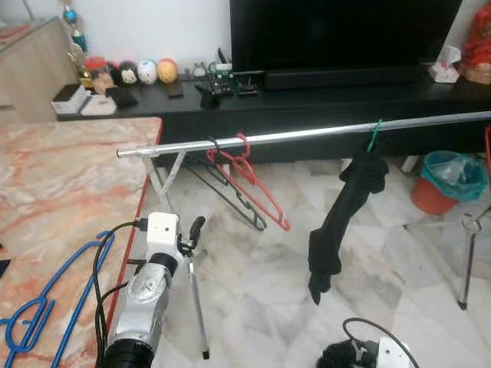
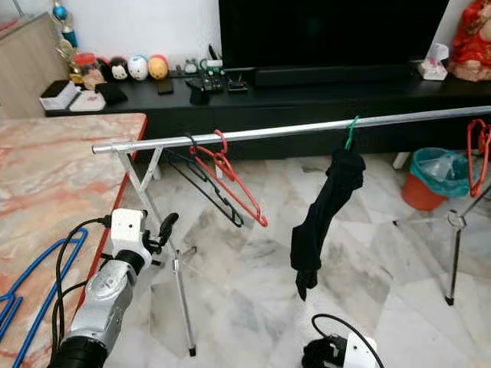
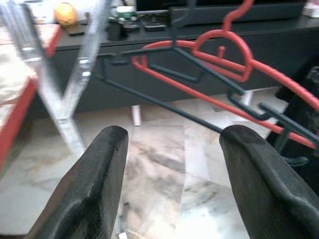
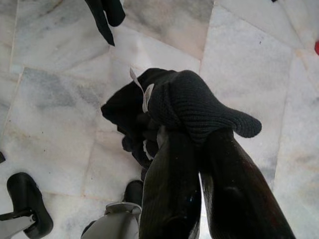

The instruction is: Hang hanger

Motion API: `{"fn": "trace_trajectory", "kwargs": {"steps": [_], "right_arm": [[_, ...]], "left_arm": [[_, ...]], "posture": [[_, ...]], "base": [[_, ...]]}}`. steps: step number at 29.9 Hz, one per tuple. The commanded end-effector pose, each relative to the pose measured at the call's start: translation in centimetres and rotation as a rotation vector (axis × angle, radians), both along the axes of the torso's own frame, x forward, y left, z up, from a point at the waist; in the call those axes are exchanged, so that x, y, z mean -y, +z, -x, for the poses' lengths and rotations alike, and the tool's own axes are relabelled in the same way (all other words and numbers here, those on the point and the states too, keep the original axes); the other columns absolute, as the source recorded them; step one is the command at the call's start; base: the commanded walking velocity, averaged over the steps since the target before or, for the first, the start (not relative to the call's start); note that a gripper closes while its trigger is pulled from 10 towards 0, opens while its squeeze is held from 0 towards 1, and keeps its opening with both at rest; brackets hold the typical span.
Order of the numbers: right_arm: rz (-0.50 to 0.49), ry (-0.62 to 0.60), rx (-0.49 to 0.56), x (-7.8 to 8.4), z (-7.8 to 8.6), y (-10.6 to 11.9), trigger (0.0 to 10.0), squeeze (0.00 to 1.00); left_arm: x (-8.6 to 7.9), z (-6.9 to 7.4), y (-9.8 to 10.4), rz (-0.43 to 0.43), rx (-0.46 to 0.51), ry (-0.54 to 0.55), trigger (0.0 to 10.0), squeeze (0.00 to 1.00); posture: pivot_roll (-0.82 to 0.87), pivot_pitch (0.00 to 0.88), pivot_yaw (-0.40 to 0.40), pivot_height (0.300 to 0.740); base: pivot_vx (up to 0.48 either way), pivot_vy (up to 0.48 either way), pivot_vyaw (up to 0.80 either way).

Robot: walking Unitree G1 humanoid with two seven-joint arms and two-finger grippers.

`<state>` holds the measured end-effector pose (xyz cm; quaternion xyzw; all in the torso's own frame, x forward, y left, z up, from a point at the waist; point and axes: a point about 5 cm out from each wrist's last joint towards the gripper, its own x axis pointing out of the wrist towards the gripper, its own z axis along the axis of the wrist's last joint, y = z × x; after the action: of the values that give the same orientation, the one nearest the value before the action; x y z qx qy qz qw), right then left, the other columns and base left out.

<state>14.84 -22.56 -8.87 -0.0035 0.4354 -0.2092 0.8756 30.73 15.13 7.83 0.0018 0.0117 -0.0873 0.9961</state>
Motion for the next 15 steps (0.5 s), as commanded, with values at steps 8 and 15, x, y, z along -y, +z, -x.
{"fn": "trace_trajectory", "kwargs": {"steps": [8,15], "right_arm": [[-0.004,-0.023,0.016,0.10,-0.08,0.09,10.0,0.00],[-0.009,-0.022,0.026,0.05,-0.23,0.15,10.0,0.00]], "left_arm": [[0.31,-0.25,0.65,0.032,0.022,-0.011,10.0,0.00],[0.25,-0.33,0.90,0.038,0.031,-0.011,10.0,0.00]], "posture": [[0.01,0.000,0.014,0.740],[0.01,0.000,0.014,0.740]], "base": [[0.000,0.000,0.00],[0.255,0.000,-0.19]]}}
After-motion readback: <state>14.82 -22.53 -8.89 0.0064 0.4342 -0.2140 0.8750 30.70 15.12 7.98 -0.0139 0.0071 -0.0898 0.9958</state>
